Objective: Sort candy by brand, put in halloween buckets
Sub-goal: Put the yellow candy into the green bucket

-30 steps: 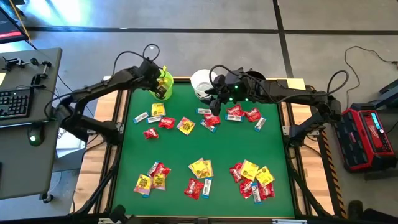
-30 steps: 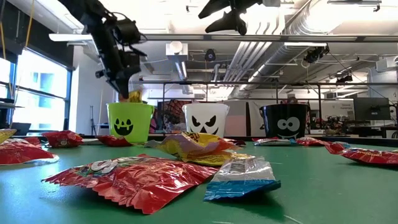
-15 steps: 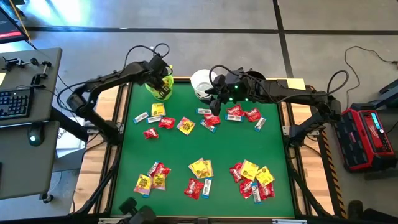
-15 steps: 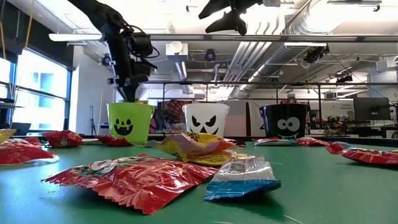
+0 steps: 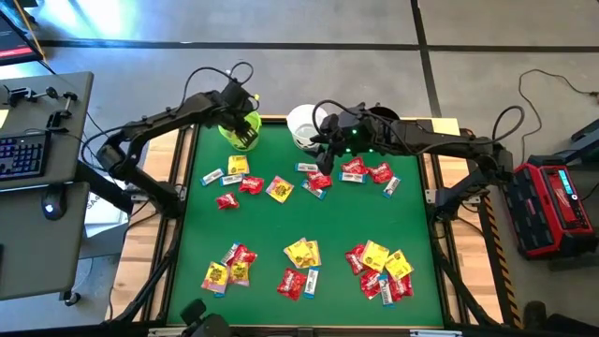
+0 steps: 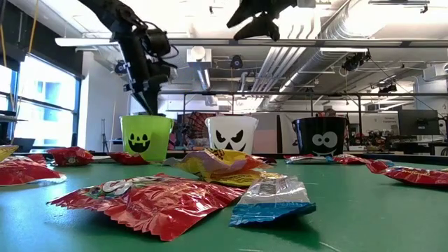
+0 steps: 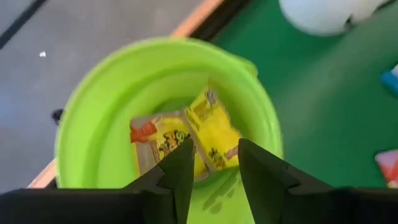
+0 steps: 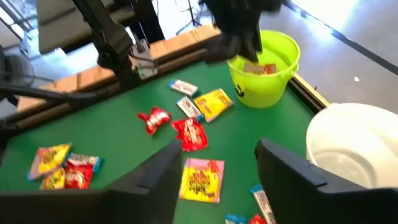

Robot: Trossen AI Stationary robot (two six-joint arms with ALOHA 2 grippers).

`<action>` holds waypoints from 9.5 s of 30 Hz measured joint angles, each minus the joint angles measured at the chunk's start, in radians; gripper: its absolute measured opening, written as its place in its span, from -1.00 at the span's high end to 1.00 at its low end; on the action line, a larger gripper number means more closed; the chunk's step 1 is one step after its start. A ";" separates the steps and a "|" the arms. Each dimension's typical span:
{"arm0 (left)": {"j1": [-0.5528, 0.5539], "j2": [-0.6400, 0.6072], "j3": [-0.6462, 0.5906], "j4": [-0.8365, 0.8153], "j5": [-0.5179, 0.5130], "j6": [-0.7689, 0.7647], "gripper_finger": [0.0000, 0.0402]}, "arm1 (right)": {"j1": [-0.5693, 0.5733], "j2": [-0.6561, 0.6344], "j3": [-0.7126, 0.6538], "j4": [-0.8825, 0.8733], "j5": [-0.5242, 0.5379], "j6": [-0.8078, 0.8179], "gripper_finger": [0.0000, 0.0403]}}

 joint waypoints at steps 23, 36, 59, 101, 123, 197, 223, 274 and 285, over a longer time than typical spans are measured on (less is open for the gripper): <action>-0.109 -0.141 0.000 0.243 0.106 -0.053 0.49 | -0.016 0.103 -0.018 -0.029 -0.021 -0.029 0.99; -0.188 -0.141 0.000 0.330 0.196 -0.037 0.62 | 0.045 -0.205 -0.419 0.135 -0.020 0.236 1.00; -0.352 -0.141 -0.001 0.427 0.209 -0.073 0.62 | 0.294 -0.433 -0.509 -0.289 -0.057 0.414 0.89; -0.562 -0.141 -0.001 0.420 0.215 -0.116 0.62 | 0.485 -0.023 -0.735 -0.108 -0.287 0.675 0.36; -0.575 -0.141 -0.001 0.418 0.214 -0.160 0.62 | 0.517 -0.232 -0.733 -0.160 -0.252 0.752 0.87; -0.648 -0.048 0.000 0.425 0.326 -0.556 0.35 | 0.667 -0.172 -0.579 -0.097 0.546 0.752 1.00; -0.708 0.110 0.000 0.704 0.427 -0.727 -0.02 | 0.641 -0.172 -0.521 0.057 0.677 0.591 1.00; -0.574 0.117 -0.001 0.704 0.260 -0.697 1.00 | 0.505 -0.172 -0.521 0.132 0.574 0.396 0.16; -0.345 -0.046 0.000 0.522 0.239 -0.581 1.00 | 0.433 -0.172 -0.521 0.131 0.663 0.459 0.16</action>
